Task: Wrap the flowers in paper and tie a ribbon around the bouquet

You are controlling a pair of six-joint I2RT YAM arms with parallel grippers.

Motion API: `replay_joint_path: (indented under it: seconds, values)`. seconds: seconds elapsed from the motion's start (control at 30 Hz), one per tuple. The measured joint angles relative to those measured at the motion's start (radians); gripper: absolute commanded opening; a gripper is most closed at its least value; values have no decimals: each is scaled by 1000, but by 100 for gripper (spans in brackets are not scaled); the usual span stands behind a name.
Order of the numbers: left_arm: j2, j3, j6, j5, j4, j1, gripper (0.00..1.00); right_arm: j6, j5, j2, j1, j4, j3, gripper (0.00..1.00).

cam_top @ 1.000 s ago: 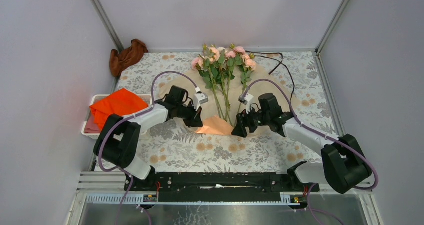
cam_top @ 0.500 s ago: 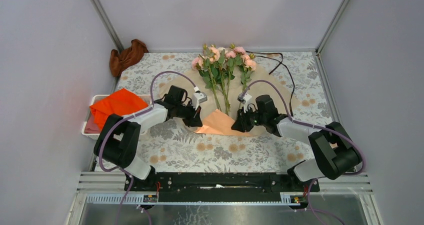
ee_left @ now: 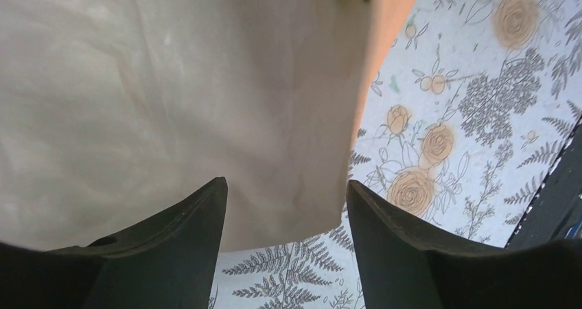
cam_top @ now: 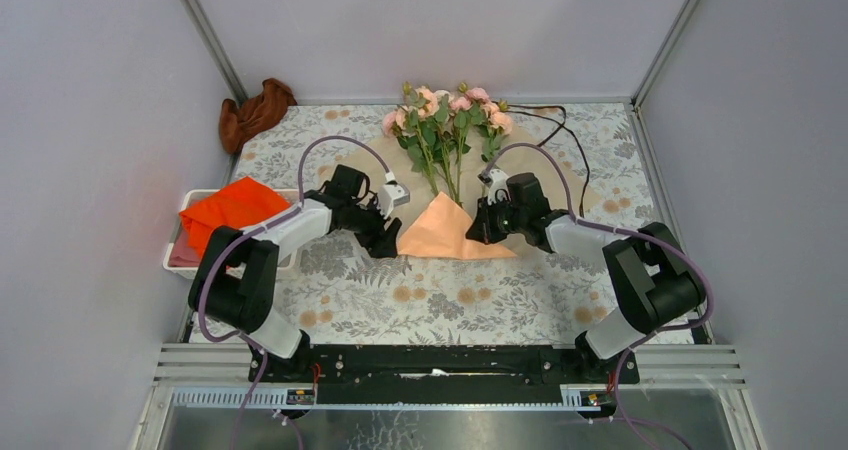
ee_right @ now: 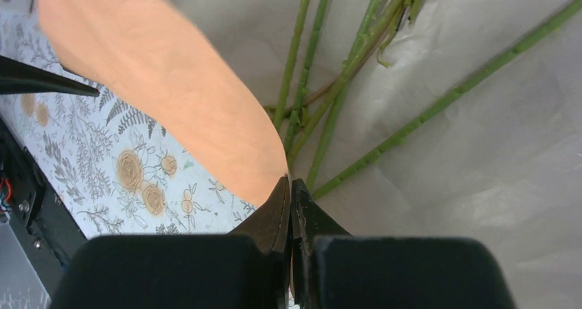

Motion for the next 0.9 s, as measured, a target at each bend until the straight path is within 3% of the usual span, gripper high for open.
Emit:
replay_joint_path:
  seconds: [0.1,0.17,0.3,0.43,0.77,0.8,0.9]
  values:
    - [8,-8,15,-24,-11,0,67,9,16,5,-7,-3,6,0]
    - [14,-9,16,-36,-10,0,59,15,24,12,-11,-8,14,0]
    - [28,-10,21,-47,-8,0,22,18,29,14,-20,-18,16,0]
    - [52,-10,27,-47,-7,0,0,18,40,14,-27,-31,16,0]
    - [57,-12,40,-74,-11,0,2,4,29,28,-51,-53,42,0]
    - [57,-13,44,-81,-12,0,9,-3,21,35,-51,-59,50,0]
    - [54,-13,66,-97,-34,0,49,-36,6,63,-52,-90,81,0]
